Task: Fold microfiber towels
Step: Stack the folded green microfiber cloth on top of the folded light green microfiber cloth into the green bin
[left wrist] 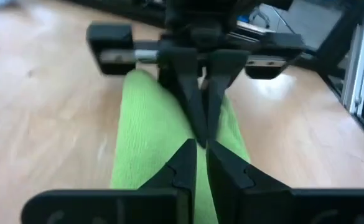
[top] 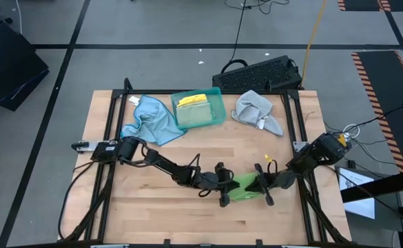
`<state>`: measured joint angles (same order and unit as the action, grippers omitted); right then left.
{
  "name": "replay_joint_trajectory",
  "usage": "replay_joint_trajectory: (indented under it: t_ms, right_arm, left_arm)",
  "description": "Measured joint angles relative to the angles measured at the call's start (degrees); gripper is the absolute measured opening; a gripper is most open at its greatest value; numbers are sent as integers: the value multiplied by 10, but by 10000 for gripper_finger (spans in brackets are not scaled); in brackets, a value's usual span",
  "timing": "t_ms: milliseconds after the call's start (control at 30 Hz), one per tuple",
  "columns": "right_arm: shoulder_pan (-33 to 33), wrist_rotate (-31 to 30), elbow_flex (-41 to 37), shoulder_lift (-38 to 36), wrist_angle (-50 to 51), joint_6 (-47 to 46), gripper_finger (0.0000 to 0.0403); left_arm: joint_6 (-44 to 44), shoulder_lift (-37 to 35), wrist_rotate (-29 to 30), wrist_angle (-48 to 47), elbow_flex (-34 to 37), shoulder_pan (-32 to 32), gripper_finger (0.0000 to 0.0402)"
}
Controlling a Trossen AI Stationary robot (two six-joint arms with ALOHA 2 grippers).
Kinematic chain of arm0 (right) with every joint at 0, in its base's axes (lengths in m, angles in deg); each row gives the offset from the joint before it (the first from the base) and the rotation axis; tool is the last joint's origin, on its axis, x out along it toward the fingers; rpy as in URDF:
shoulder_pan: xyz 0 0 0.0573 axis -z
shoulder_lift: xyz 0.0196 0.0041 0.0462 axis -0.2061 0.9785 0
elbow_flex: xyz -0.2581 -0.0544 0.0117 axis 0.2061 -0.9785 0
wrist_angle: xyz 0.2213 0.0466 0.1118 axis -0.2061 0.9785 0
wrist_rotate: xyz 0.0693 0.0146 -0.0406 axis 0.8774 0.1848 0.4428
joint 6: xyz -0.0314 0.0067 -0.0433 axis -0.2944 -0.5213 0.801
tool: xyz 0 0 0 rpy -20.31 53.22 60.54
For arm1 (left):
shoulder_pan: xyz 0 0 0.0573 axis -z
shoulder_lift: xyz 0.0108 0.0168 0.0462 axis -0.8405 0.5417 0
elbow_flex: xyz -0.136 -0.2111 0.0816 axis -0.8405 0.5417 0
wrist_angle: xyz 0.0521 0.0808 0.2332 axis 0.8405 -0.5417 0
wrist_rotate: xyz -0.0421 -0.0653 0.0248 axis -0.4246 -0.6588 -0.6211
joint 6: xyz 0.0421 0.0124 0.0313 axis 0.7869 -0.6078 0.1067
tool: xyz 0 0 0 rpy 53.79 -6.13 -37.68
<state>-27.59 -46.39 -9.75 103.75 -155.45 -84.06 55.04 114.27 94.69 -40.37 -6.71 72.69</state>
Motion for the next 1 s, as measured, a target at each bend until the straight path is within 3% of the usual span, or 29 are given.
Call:
replay_joint_trajectory:
  t_ms: [167, 433, 567, 733, 1000]
  right_arm:
    - [0, 29, -10, -42, 9, 1, 2]
    - [0, 34, -9, -82, 67, 34, 2]
    - [0, 35, -8, -80, 81, 42, 2]
    - [0, 35, -8, -81, 94, 46, 2]
    - [0, 35, -8, -81, 93, 84, 2]
  left_arm:
    - [-46, -3, -1, -4, 0, -13, 83]
    - [-172, -59, -39, -127, 0, -47, 235]
    - [-196, -71, -81, -152, 0, -61, 286]
    - [-259, -64, -116, -209, 0, -70, 306]
    - [-312, -63, -160, -222, 0, -71, 282]
